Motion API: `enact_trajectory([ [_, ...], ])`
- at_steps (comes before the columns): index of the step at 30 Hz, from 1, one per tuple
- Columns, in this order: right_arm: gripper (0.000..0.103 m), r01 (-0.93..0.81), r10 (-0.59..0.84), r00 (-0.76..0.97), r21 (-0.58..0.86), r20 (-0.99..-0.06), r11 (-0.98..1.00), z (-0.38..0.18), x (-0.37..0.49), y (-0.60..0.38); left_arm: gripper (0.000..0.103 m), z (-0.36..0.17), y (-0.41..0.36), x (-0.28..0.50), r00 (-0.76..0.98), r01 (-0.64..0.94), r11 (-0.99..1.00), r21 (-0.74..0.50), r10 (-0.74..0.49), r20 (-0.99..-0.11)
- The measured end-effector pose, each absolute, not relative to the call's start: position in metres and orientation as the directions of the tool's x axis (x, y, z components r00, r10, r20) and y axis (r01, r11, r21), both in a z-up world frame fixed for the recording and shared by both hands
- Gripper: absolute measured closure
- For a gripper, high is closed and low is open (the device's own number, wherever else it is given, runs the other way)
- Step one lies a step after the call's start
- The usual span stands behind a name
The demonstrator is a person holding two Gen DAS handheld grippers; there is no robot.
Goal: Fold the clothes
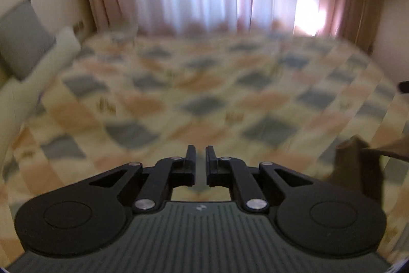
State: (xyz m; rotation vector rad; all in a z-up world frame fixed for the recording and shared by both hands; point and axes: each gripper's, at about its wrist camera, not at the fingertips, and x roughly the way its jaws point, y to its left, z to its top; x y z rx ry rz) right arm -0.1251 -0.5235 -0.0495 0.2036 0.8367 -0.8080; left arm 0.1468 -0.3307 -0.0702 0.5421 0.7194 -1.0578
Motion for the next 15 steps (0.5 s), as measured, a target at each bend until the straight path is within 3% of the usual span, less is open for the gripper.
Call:
enact_trajectory([
  [1,0.031,0.728,-0.527,0.406,-0.084,-0.747,0.680,-0.075,-0.137,-0.516,0.088,-0.095,-0.317,0.137,0.266,0.924,0.381,0.036,-0.571,-0.777],
  [2,0.026,0.745,-0.495,0.415,-0.027,-0.763,0.666,-0.101,-0.148,-0.509,0.076,-0.122,-0.300,0.124,0.231,0.925,0.379,0.013,-0.537,-0.811],
  [7,0.023,0.867,-0.344,0.365,0.181,-0.865,0.465,-0.206,-0.282,-0.449,0.078,-0.257,-0.185,0.075,-0.016,0.875,0.451,-0.174,-0.334,-0.942],
  [10,0.023,0.923,-0.236,0.334,0.267,-0.913,0.277,-0.268,-0.338,-0.411,0.070,-0.317,-0.142,0.061,-0.230,0.779,0.517,-0.354,-0.289,-0.929],
  [12,0.023,0.939,-0.170,0.334,0.313,-0.927,0.139,-0.301,-0.362,-0.386,0.050,-0.337,-0.130,0.043,-0.325,0.744,0.514,-0.427,-0.280,-0.903],
  [14,0.023,0.940,-0.121,0.341,0.337,-0.932,0.052,-0.320,-0.370,-0.370,0.033,-0.350,-0.136,0.032,-0.324,0.782,0.476,-0.402,-0.240,-0.915],
  [15,0.020,0.941,-0.111,0.337,0.335,-0.935,0.034,-0.326,-0.371,-0.363,0.040,-0.360,-0.139,0.028,-0.302,0.807,0.459,-0.372,-0.221,-0.927],
])
